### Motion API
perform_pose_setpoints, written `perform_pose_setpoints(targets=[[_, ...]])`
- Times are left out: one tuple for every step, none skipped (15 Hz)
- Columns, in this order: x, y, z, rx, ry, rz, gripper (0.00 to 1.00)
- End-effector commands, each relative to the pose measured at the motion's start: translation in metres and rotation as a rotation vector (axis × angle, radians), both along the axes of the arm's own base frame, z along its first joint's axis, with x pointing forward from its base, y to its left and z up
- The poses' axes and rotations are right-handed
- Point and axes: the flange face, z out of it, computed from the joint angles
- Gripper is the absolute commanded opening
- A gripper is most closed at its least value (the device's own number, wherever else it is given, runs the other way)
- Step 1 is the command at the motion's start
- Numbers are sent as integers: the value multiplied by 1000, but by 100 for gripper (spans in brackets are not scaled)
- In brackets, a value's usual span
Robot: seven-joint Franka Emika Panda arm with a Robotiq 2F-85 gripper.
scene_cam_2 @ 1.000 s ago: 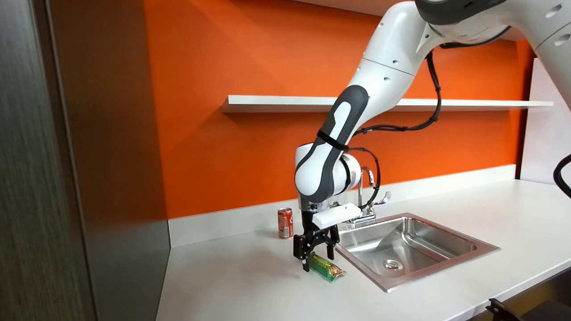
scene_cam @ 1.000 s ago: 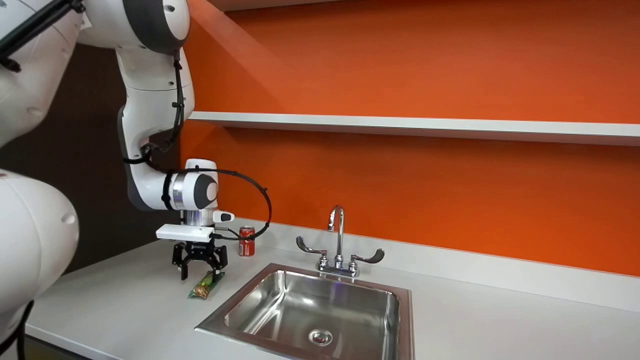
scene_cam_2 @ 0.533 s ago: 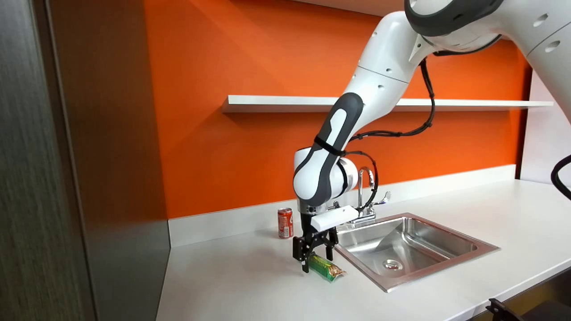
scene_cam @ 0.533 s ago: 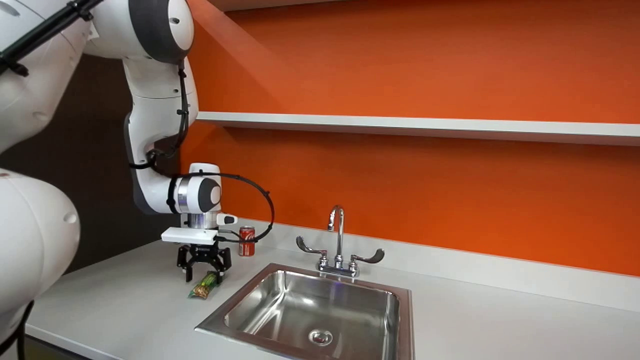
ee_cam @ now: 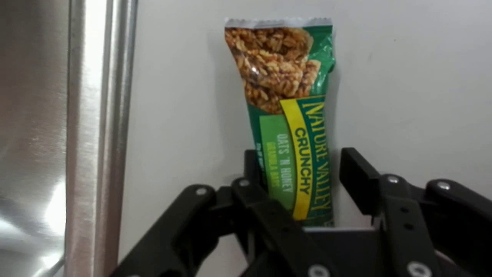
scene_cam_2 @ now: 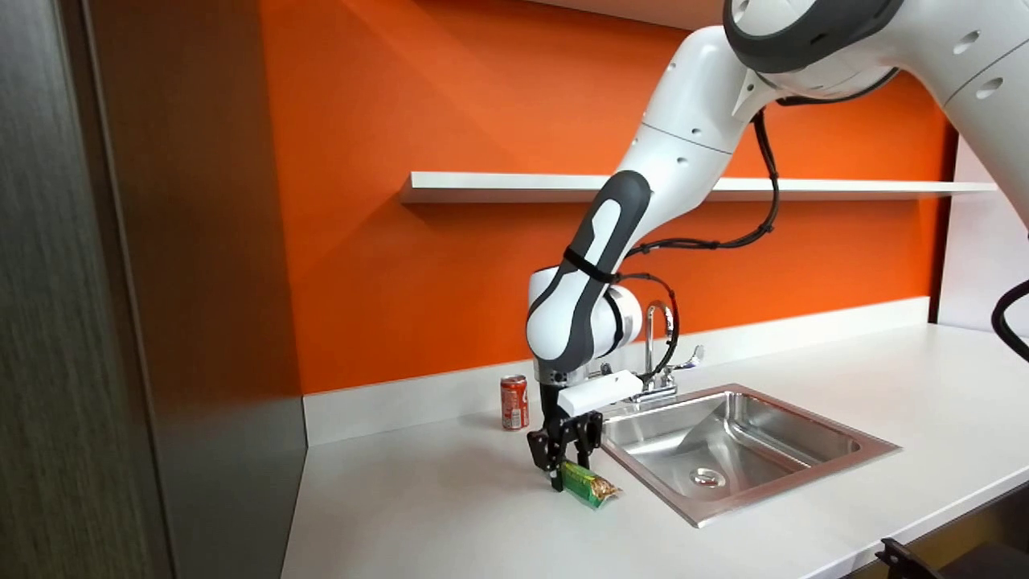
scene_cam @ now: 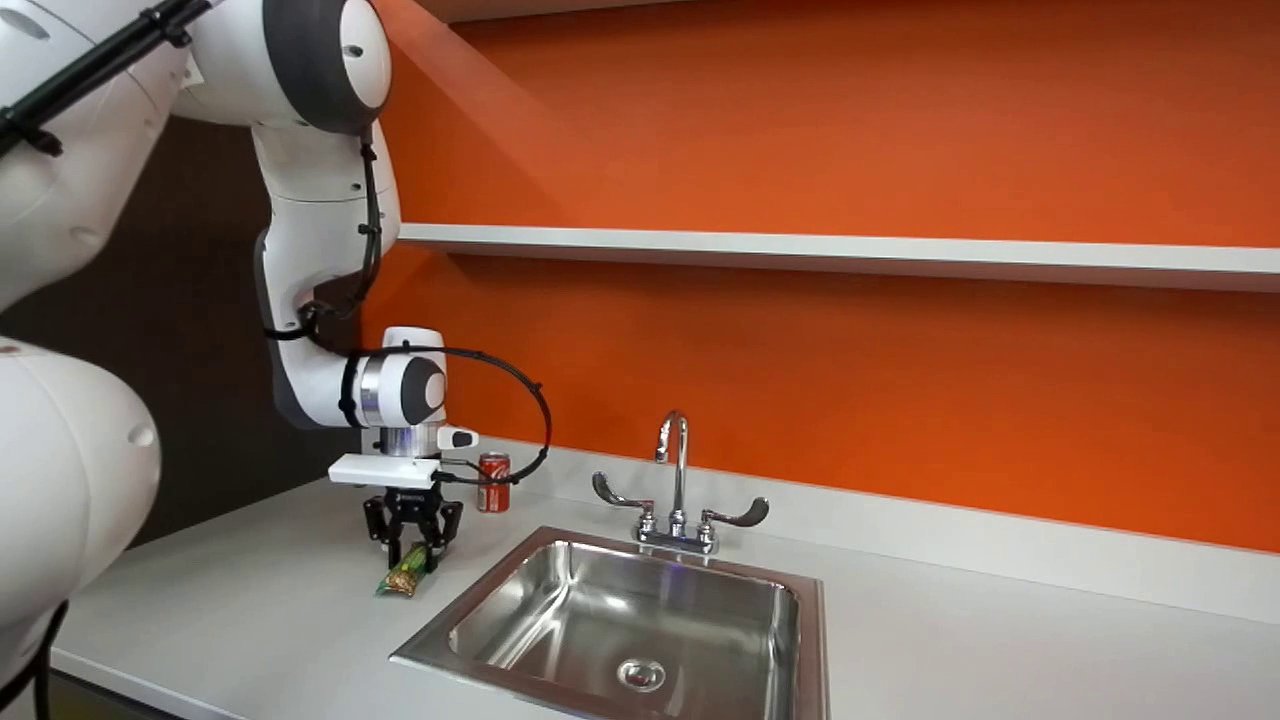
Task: Put the candy bar into the sink
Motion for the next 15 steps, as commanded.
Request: perform_pose_setpoints(targets=[[8, 0, 4, -1, -7, 0, 27], [9, 1, 6, -2, -8, -3, 19], [10, 1, 7, -2, -10, -6, 18], [10, 1, 10, 1, -10, -13, 18], [11, 1, 13, -1, -14, -20, 18], [12, 3, 19, 3, -18, -26, 18], [13, 4, 25, 8, -22, -29, 18], [13, 5, 32, 12, -30, -32, 18], [14, 6, 39, 15, -39, -33, 18], [16, 5, 46, 16, -47, -36, 18], [17, 5, 53, 18, -54, -38, 18], [18, 5, 59, 17, -59, -41, 18], [19, 4, 65, 19, -64, -45, 18], [20, 3, 71, 20, -66, -51, 18], [21, 2, 76, 23, -70, -58, 18]])
